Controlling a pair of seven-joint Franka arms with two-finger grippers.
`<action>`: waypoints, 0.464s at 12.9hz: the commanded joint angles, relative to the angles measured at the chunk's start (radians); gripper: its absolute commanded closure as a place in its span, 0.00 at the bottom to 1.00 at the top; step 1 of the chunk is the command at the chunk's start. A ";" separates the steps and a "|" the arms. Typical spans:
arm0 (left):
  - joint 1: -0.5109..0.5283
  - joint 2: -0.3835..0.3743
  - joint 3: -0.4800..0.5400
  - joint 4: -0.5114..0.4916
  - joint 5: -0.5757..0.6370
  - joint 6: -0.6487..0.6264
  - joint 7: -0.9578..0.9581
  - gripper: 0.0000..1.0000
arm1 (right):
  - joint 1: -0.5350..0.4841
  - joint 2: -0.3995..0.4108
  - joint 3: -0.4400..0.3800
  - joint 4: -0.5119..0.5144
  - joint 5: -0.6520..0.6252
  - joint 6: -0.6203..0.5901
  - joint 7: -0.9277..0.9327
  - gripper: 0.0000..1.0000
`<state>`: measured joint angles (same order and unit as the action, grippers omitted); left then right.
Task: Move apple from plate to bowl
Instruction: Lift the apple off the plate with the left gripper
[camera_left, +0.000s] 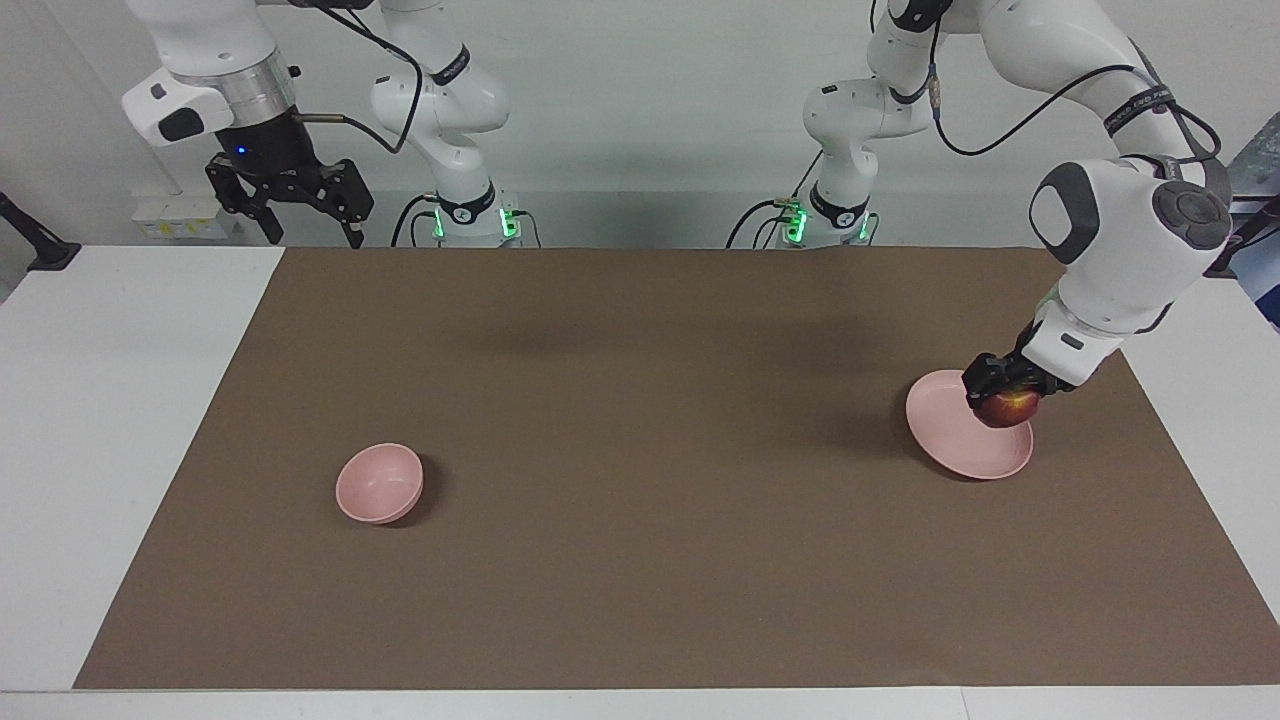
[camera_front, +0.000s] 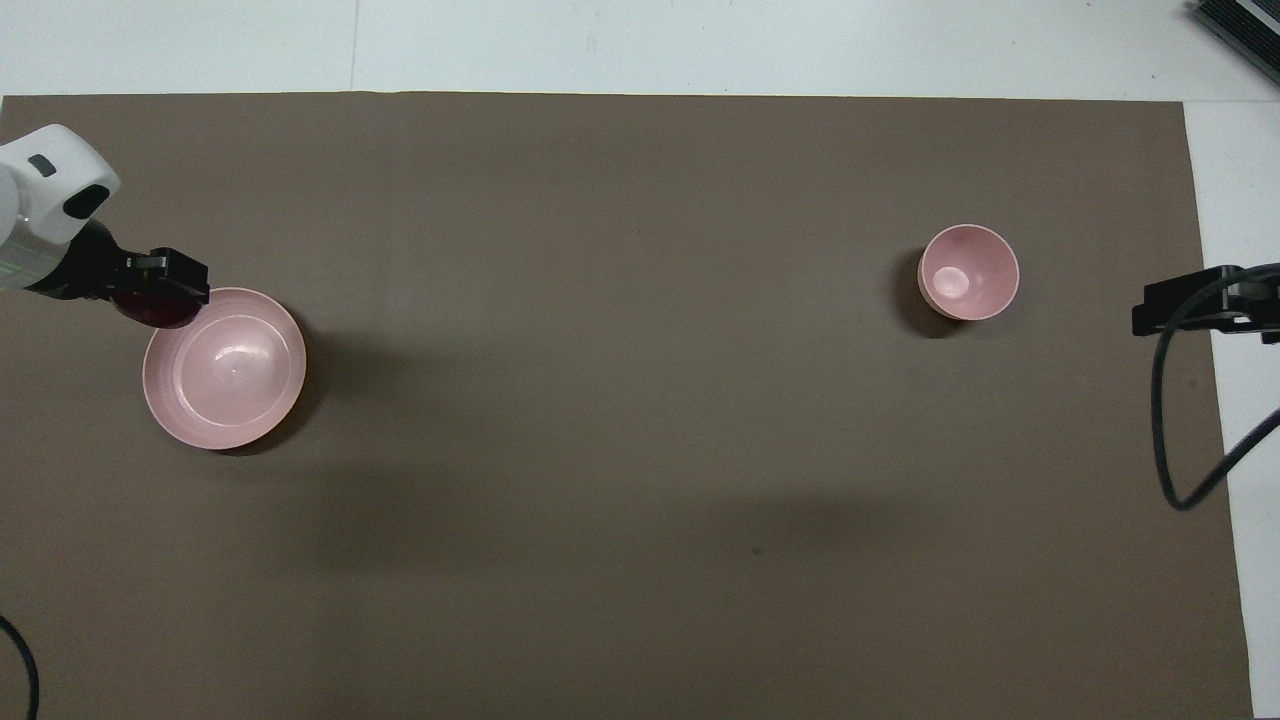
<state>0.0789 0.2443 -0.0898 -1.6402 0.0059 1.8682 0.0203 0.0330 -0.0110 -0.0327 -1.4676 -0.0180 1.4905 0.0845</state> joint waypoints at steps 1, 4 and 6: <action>-0.015 0.018 0.012 0.040 -0.023 -0.021 -0.023 1.00 | -0.016 0.002 0.007 0.009 0.021 -0.016 -0.029 0.00; -0.018 0.018 0.012 0.042 -0.027 -0.038 -0.074 1.00 | -0.016 0.002 0.007 0.009 0.021 -0.016 -0.029 0.00; -0.013 0.016 0.010 0.042 -0.093 -0.040 -0.182 1.00 | -0.016 0.002 0.007 0.009 0.021 -0.015 -0.029 0.00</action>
<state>0.0767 0.2469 -0.0898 -1.6365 -0.0373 1.8648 -0.0822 0.0330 -0.0110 -0.0326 -1.4676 -0.0180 1.4905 0.0845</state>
